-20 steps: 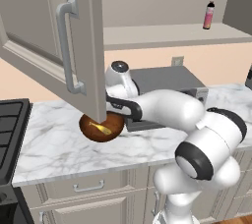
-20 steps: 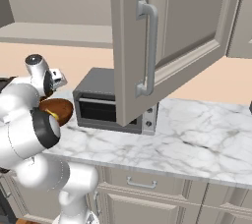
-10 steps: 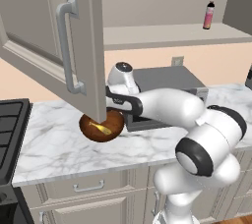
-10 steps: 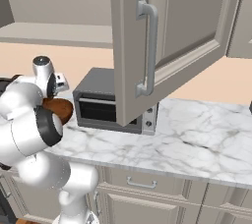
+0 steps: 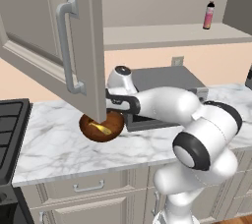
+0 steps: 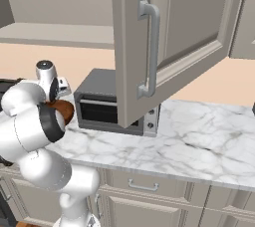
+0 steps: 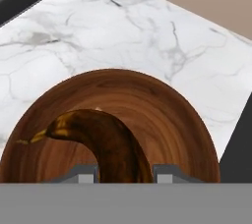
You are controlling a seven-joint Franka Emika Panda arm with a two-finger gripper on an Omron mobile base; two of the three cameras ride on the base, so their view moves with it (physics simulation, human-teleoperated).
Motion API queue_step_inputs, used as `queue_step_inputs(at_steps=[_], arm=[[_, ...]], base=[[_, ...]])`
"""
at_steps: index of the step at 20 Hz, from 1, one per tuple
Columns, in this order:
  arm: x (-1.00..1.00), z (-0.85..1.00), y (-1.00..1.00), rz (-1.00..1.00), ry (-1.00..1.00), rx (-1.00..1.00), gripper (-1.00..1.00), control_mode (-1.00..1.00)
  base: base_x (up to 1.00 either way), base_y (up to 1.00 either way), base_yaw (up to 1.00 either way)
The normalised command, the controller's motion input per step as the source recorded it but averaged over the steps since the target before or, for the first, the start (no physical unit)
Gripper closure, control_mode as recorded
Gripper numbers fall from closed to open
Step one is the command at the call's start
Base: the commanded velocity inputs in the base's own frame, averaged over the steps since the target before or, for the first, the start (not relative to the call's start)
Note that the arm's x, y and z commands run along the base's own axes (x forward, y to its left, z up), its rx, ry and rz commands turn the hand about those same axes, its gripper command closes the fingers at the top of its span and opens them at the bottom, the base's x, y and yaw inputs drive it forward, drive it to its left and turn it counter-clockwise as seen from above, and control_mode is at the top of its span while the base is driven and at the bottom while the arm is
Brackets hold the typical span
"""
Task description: Open the cabinet. Pick the banana and banana from the cabinet and place them into the bowl. Then close the cabinet.
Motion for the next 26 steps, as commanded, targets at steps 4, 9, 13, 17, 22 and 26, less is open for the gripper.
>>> queue_step_inputs(at_steps=[4, 9, 13, 17, 22, 26], arm=[[0.22, -0.17, 0.04, -0.01, 0.0, 0.0, 1.0, -1.0], [0.24, -0.18, 0.0, -0.01, 0.0, 0.0, 1.0, -1.0], [0.14, -0.25, 0.0, 0.0, 0.0, -0.01, 1.0, -1.0], [0.05, -0.14, 0.02, 0.0, 0.0, 0.0, -1.0, -1.0], [0.0, 0.0, 0.0, 0.0, 0.0, 0.0, -1.0, -1.0], [-0.05, 0.24, 0.0, 0.0, -0.03, 0.0, -1.0, -1.0]], base=[[0.0, 0.0, 0.0], [0.0, 0.0, 0.0], [0.0, 0.0, 0.0], [0.0, 0.0, 0.0], [0.0, 0.0, 0.0], [0.0, 0.0, 0.0]])
